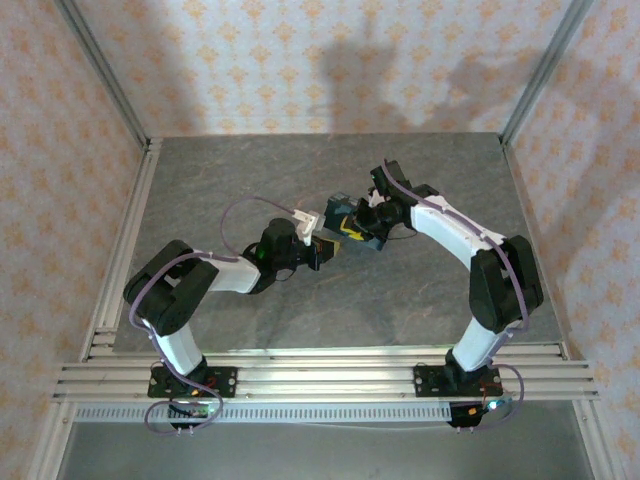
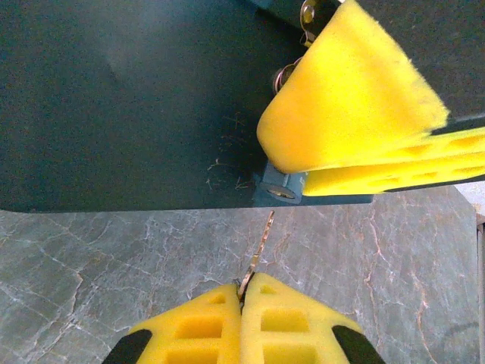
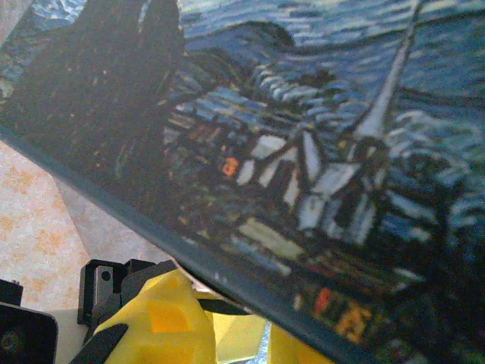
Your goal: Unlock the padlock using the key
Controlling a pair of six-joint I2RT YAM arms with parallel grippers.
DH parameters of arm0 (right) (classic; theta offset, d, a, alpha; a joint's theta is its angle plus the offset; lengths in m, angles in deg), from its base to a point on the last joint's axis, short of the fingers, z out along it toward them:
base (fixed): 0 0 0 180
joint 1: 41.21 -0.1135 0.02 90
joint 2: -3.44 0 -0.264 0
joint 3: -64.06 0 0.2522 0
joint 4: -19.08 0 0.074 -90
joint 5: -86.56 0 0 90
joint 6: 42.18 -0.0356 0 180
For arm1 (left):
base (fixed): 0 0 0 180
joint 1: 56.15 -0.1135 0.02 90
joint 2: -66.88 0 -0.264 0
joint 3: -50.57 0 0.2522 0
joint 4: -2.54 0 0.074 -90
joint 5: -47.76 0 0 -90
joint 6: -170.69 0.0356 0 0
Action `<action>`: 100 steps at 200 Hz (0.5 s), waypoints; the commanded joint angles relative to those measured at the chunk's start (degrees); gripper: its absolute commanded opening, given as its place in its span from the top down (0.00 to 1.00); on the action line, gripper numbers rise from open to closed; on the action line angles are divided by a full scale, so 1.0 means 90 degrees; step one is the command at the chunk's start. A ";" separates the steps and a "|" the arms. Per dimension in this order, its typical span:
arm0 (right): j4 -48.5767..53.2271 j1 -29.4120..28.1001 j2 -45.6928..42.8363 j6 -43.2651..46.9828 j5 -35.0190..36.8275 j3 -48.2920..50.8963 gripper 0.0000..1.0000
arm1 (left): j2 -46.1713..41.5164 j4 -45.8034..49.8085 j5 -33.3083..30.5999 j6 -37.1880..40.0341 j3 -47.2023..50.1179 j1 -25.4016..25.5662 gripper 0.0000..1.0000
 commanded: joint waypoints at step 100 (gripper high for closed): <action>-0.0013 0.0006 -0.0259 0.0036 -0.0147 0.0102 1.00 | -0.0023 -0.0053 -0.0090 0.0052 -0.0282 0.0032 1.00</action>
